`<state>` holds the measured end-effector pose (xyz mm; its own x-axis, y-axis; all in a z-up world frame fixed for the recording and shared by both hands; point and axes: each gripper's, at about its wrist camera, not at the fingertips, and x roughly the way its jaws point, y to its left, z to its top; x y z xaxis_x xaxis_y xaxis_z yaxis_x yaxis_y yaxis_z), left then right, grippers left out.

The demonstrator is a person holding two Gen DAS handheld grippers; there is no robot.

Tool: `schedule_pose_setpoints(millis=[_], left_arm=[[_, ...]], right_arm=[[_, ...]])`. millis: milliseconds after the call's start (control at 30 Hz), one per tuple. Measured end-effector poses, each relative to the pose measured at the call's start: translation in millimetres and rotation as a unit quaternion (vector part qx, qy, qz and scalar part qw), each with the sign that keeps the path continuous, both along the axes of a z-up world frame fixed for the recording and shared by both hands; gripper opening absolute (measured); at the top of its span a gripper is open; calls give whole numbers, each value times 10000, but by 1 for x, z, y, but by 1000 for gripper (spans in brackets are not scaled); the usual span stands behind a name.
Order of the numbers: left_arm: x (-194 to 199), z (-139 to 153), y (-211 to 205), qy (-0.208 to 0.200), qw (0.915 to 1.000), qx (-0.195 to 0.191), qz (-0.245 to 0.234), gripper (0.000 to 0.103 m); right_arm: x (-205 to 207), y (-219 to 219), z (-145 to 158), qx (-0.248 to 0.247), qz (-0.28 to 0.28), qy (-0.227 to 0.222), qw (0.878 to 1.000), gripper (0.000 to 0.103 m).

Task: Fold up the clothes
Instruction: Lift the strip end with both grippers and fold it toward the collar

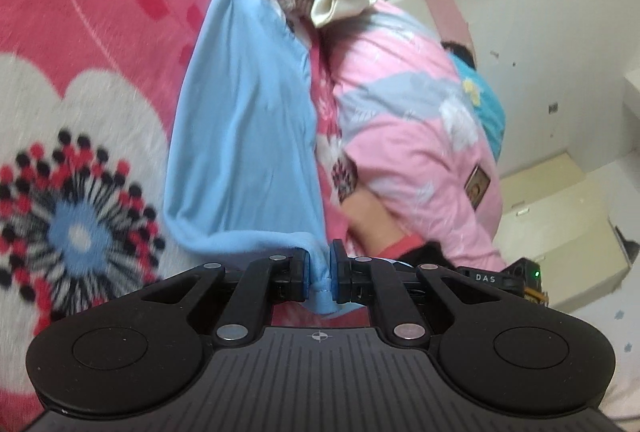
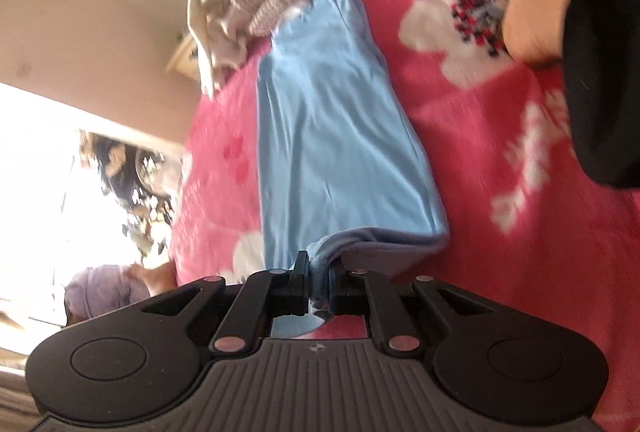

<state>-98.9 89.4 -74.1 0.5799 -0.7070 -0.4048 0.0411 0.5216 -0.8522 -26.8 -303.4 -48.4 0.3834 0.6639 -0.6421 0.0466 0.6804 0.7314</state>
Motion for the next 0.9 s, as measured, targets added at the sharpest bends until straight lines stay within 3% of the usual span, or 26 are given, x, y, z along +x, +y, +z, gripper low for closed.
schedule_pose_setpoints(millis=[467,733,900], left_arm=[[83,8,17,-229,9974,-65,687,8],[155,7,24,-304,9945,-199,979,8],[207,4,24,-259,9949,-8,972,8]], right_arm=[[84,18,0,403,-844,-628,9936,10],[142,22,-8,573,-1325,-949,9850,10],[189,32,-21,648,-1470,-1060,9813,10]])
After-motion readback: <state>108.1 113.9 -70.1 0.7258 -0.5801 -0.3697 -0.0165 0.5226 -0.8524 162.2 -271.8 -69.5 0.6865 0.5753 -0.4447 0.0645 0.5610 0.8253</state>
